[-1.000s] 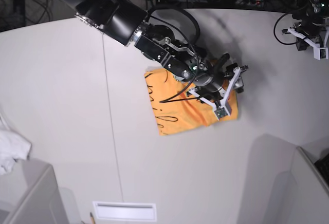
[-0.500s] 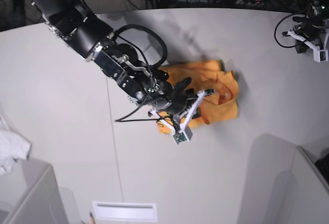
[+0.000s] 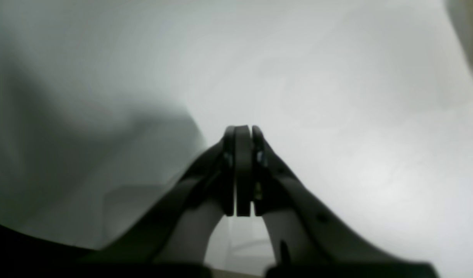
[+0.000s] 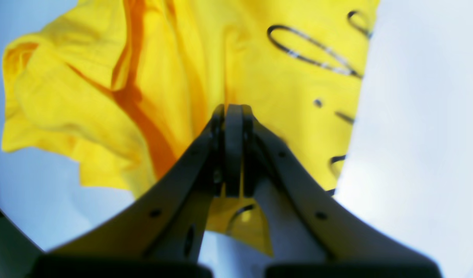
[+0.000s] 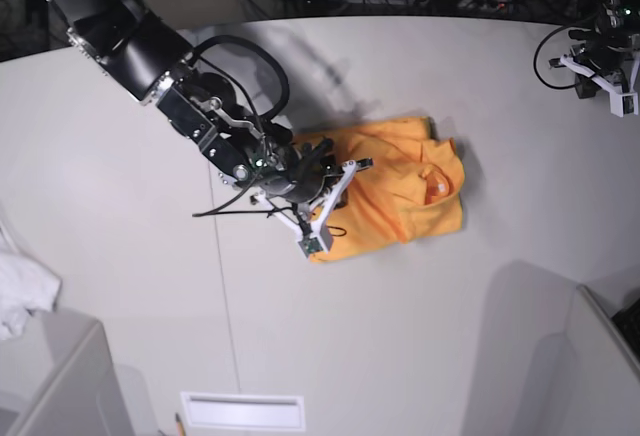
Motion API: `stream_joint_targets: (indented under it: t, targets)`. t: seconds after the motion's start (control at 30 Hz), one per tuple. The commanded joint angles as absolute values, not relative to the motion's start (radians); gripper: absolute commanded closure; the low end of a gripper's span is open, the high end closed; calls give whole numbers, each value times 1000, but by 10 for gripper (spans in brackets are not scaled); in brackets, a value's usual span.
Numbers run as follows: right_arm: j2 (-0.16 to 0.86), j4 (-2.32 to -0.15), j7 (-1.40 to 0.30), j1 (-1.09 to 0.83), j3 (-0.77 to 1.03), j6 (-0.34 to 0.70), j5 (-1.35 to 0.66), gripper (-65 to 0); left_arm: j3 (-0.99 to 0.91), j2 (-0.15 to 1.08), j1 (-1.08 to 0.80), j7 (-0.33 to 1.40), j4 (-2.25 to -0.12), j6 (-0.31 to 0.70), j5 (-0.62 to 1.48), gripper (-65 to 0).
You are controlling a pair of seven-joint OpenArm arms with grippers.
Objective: Fold the T-shirt properly
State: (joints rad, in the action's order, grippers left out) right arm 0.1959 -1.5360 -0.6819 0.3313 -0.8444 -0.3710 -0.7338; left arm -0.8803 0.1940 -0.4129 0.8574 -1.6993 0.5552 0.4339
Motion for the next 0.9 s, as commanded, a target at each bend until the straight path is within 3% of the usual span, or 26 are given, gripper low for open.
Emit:
stream_joint_targets:
  t: [0.0, 0.23, 0.47, 0.77, 0.87]
  targets:
    - [176, -1544, -664, 355, -840, -367, -736, 0, -888, 211, -415, 840, -1713, 562, 443, 0]
    - [101, -1484, -687, 352, -911, -360, -596, 0, -889, 205, -417, 840, -1713, 562, 443, 0]
    - [62, -1578, -730, 318, -1007, -364, -598, 0, -889, 205, -418, 839, -1713, 562, 443, 0]
    - [-97, -1558, -751, 325, -1158, -363, -591, 0, -889, 208, -414, 837, -1713, 562, 443, 0]
    - [-94, -1586, -788, 360, -1101, -367, -591, 0, -897, 209, -414, 837, -1713, 562, 443, 0]
